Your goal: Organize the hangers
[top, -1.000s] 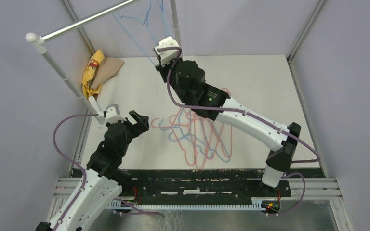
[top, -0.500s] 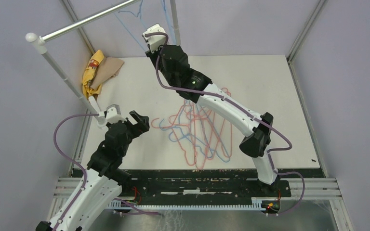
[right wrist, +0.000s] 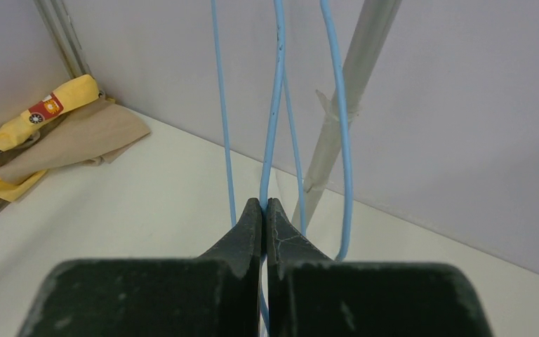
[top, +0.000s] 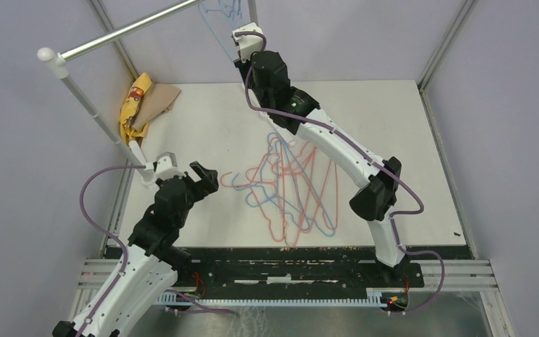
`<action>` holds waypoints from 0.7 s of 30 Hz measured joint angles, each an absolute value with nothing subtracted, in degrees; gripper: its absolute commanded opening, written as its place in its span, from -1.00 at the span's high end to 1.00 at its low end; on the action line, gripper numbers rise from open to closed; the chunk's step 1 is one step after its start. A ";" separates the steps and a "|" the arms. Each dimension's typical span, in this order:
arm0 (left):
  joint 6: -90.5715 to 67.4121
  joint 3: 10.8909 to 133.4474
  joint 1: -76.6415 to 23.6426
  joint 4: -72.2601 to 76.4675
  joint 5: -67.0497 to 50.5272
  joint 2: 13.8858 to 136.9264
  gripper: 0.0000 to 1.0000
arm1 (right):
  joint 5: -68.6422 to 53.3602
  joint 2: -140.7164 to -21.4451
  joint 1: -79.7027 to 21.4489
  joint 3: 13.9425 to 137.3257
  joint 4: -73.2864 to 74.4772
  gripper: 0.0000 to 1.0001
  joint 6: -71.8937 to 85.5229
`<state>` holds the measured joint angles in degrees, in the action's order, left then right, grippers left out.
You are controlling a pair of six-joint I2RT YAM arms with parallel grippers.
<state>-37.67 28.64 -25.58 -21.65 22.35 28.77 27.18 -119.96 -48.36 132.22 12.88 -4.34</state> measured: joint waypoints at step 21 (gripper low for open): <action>-37.67 27.40 -25.58 -19.31 22.41 32.82 -0.98 | 28.97 -105.27 -47.44 105.95 9.37 -1.00 -3.09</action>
